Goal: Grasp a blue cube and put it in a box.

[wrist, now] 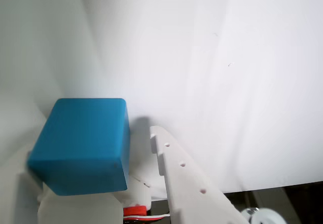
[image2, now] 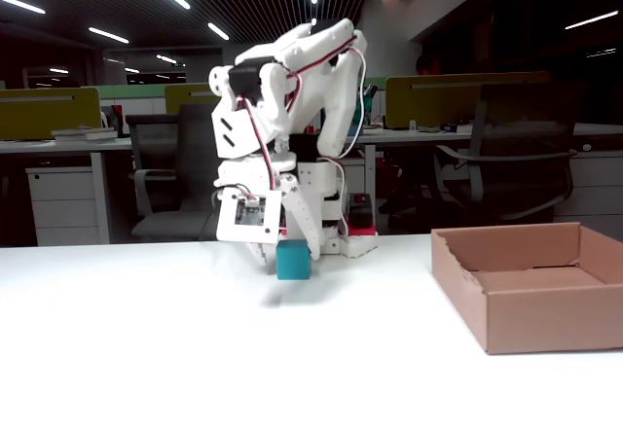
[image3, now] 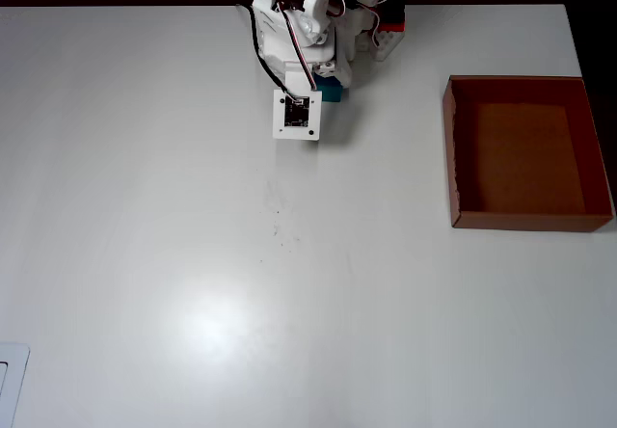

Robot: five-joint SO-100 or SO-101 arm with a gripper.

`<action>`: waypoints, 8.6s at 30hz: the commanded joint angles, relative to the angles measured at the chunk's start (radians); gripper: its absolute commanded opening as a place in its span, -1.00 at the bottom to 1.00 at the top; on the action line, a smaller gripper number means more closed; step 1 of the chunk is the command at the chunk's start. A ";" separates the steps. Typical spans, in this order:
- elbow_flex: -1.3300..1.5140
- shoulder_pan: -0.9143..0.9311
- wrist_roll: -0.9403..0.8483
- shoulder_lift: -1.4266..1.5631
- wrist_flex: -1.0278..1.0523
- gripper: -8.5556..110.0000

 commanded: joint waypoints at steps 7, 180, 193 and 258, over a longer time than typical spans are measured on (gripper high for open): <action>0.005 0.005 0.025 -0.014 -0.011 -0.46; -1.328 -1.344 1.147 -0.994 0.166 -0.37; -1.252 -1.341 1.141 -0.907 0.164 -0.16; -0.890 -1.163 1.055 -0.104 0.224 -0.17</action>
